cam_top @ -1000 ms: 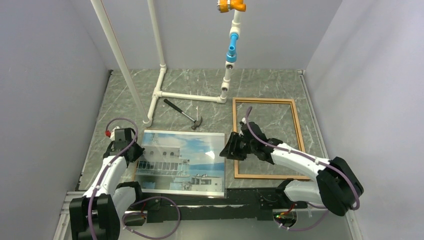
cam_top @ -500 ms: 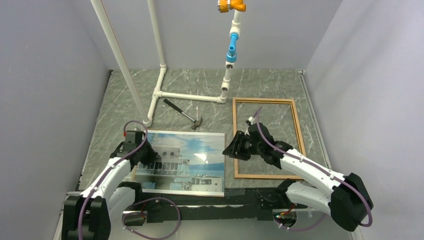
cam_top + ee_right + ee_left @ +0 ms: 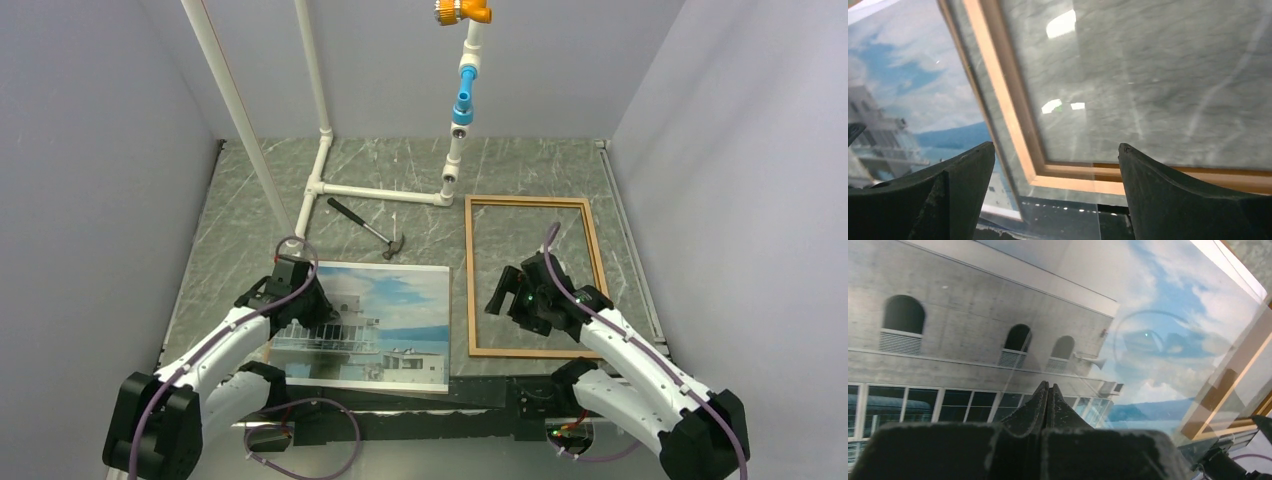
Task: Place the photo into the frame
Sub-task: Move the photo frame item to the center of the board.
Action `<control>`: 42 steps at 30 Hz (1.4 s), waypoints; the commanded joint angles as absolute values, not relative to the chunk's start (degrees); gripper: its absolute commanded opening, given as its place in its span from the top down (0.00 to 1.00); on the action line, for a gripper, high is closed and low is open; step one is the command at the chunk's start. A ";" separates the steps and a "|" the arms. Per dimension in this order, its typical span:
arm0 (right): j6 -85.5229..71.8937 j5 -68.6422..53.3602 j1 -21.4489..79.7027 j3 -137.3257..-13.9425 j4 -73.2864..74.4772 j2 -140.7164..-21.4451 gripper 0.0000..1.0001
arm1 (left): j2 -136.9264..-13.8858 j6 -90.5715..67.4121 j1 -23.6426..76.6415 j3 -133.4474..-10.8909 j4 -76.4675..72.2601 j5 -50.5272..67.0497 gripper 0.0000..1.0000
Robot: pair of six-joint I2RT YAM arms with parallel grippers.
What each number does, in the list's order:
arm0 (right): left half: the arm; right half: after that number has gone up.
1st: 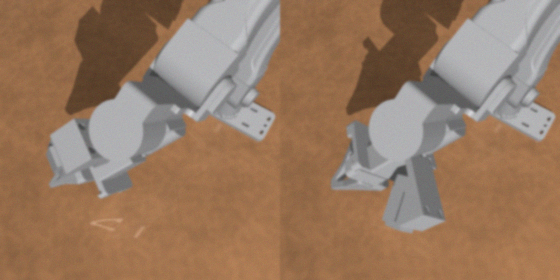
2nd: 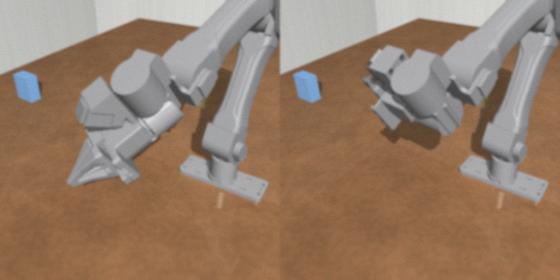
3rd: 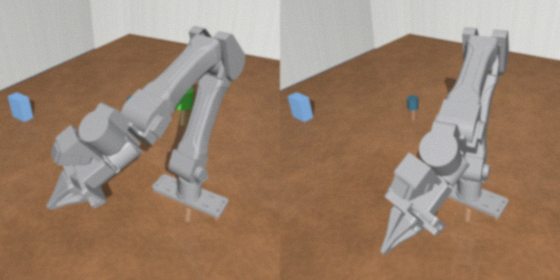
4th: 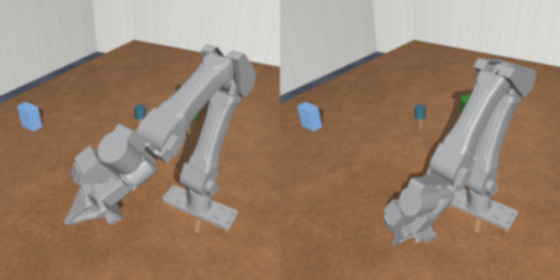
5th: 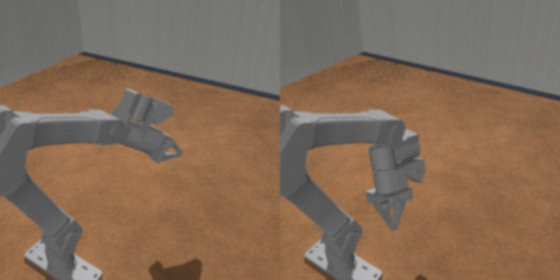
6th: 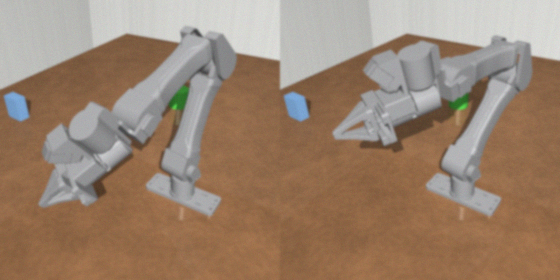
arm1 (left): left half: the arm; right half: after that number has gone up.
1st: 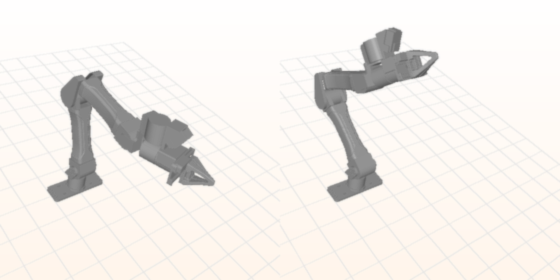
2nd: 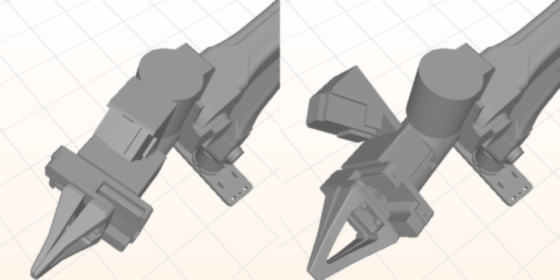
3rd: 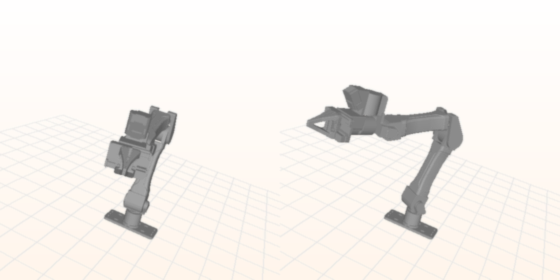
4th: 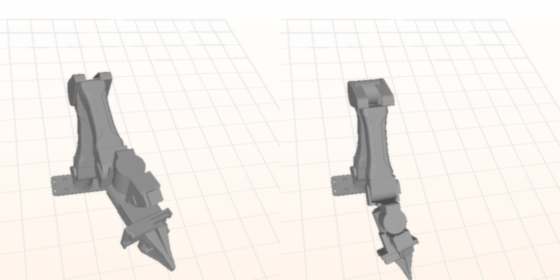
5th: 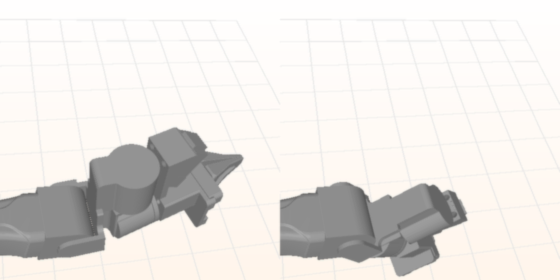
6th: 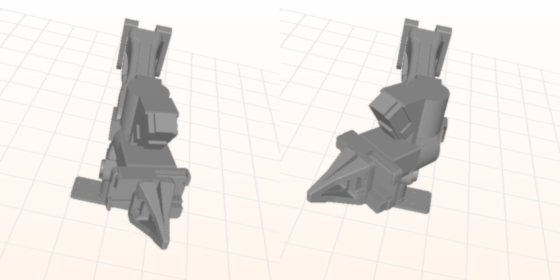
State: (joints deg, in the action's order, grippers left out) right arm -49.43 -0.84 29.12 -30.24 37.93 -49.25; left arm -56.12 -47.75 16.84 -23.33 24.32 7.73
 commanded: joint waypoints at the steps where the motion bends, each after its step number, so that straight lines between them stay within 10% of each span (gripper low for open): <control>1: -46.03 6.03 26.81 -35.70 45.07 -48.64 0.04 | -55.88 -46.58 19.88 -25.91 21.87 6.66 1.00; 15: -23.61 -10.59 26.08 -46.64 28.51 -56.37 0.04 | -52.82 -32.75 22.50 -32.51 23.49 8.77 0.99; 18: -19.93 -12.89 26.01 -50.17 28.25 -62.15 0.04 | -53.32 -31.58 22.81 -34.57 26.89 8.54 0.77; 21: -18.63 -14.90 25.94 -52.58 27.19 -67.43 0.04 | -50.22 -33.39 23.33 -33.26 29.05 8.80 0.36; 24: -17.59 -19.63 25.84 -53.91 24.55 -71.71 0.04 | -47.34 -36.76 23.82 -31.58 31.80 9.82 0.20; 42: -13.08 -31.66 26.10 -66.97 23.18 -96.90 0.03 | -50.48 -60.80 55.69 -30.50 40.69 0.23 0.20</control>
